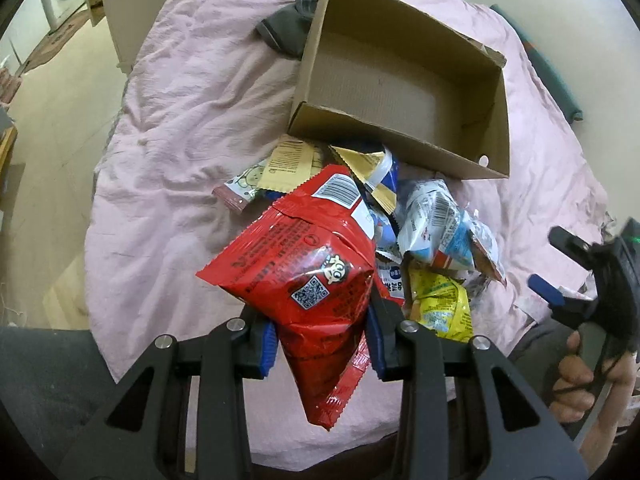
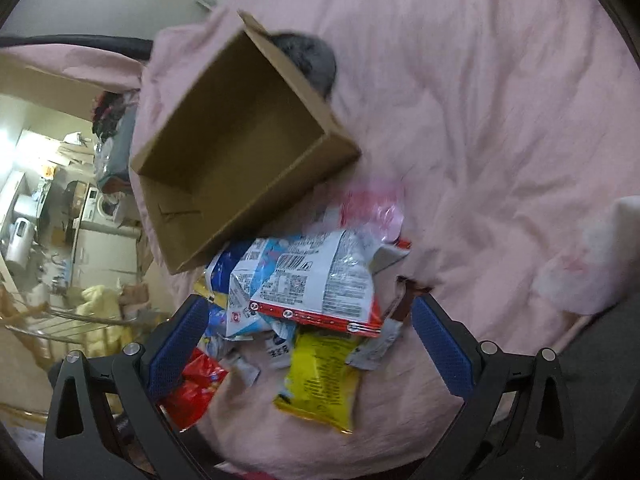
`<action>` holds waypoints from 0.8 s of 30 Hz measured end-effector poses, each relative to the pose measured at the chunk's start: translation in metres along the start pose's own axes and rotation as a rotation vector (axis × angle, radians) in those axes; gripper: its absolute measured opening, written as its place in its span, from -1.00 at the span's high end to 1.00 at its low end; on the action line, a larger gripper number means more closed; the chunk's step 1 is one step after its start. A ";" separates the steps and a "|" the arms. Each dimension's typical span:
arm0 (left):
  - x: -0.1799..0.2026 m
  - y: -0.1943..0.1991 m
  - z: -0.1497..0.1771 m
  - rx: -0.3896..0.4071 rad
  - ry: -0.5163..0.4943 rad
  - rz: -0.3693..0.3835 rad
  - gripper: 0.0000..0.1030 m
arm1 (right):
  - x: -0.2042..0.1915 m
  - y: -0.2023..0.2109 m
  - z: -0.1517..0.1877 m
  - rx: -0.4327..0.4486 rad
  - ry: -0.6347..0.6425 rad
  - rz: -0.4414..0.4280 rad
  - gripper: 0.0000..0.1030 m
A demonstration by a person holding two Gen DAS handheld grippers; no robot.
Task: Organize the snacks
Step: 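Grasp the red chip bag with the left tool while the right tool grasps a white-red packet, then carry the red bag and white-red packet over the cardboard box with both tools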
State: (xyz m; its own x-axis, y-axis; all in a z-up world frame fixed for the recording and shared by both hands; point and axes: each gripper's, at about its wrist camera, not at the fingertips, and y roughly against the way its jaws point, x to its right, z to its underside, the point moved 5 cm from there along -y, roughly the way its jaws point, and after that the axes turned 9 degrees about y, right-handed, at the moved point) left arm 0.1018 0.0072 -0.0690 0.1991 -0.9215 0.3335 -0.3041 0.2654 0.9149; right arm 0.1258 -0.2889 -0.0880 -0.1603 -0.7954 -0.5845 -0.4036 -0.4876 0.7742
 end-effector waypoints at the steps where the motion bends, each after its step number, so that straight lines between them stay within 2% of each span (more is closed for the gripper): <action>1: -0.003 -0.002 0.002 -0.002 0.006 0.006 0.38 | -0.001 -0.006 -0.002 -0.013 0.003 0.004 -1.00; 3: -0.005 -0.007 0.003 -0.018 0.021 0.021 0.38 | -0.001 -0.016 -0.006 -0.032 0.028 0.053 -0.94; 4: -0.006 -0.008 0.003 -0.023 0.025 0.028 0.38 | -0.001 -0.020 -0.007 -0.034 0.046 0.101 -0.79; 5: -0.006 -0.009 0.003 -0.023 0.022 0.029 0.38 | -0.002 -0.027 -0.007 -0.048 0.063 0.130 -0.75; 8: -0.005 -0.009 0.003 -0.019 0.015 0.029 0.38 | -0.001 -0.044 -0.008 -0.097 0.060 0.135 -0.68; 12: -0.007 -0.010 0.003 -0.020 0.019 0.030 0.38 | 0.010 -0.073 -0.008 -0.176 -0.011 0.114 -0.68; 15: -0.007 -0.009 0.003 -0.017 0.017 0.026 0.38 | 0.018 -0.082 -0.007 -0.171 -0.087 0.064 -0.68; 16: -0.007 -0.009 0.003 -0.014 0.017 0.023 0.38 | 0.017 -0.085 -0.007 -0.172 -0.084 0.052 -0.61; 20: -0.008 -0.011 0.003 -0.016 0.019 0.015 0.38 | 0.012 -0.078 -0.004 -0.145 -0.061 0.019 0.01; 24: -0.008 -0.012 0.001 -0.004 0.014 0.003 0.38 | 0.010 -0.059 0.001 -0.108 -0.036 -0.015 0.24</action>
State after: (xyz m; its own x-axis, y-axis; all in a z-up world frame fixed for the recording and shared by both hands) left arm 0.1024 0.0113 -0.0828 0.2111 -0.9167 0.3394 -0.3008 0.2694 0.9148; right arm 0.1472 -0.2677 -0.1396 -0.1882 -0.7753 -0.6029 -0.3067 -0.5368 0.7860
